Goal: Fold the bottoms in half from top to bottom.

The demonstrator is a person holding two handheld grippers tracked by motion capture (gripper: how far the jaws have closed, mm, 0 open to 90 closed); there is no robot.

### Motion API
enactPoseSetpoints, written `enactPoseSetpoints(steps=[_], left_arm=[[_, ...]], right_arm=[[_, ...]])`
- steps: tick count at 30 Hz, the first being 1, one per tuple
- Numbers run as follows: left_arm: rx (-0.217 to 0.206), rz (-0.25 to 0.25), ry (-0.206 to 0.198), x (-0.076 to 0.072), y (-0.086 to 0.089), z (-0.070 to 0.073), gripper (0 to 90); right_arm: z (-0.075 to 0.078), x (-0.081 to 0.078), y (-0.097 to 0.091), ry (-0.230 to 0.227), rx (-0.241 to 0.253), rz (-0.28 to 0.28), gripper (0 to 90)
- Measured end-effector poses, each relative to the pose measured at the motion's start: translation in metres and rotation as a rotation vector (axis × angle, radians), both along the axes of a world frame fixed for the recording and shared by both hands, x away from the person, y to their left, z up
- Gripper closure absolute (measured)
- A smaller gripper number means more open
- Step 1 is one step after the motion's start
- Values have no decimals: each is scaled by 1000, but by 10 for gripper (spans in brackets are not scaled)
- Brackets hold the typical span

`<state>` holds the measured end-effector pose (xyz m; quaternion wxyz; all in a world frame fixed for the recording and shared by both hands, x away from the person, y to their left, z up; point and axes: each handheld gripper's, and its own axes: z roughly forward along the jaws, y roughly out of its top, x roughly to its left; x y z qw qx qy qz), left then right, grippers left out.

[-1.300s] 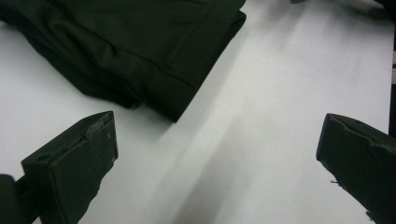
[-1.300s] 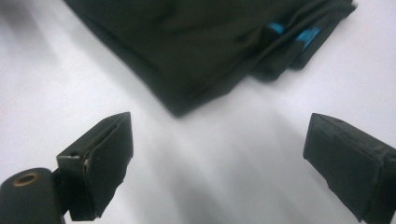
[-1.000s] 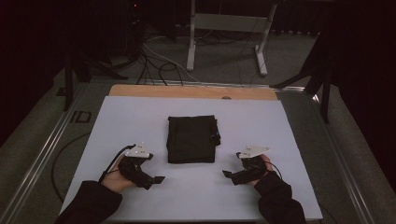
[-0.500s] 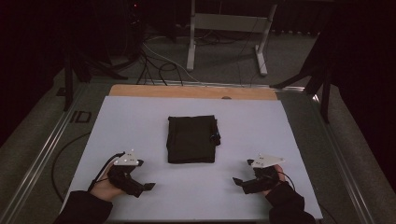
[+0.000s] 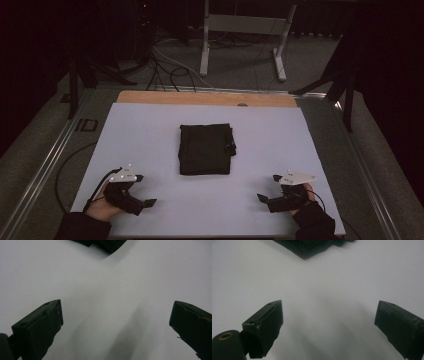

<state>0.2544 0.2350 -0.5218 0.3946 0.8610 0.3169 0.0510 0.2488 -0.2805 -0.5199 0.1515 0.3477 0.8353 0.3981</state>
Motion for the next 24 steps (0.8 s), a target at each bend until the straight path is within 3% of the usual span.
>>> enactPoseSetpoints(steps=[15, 24], left_arm=[[-24, 65, -14, -15, 22, 0, 4], [-32, 79, -20, -16, 27, 0, 4]], right_arm=[[-1, -17, -28, -15, 8, -75, 82], [-3, -17, -28, -21, -7, -73, 82]])
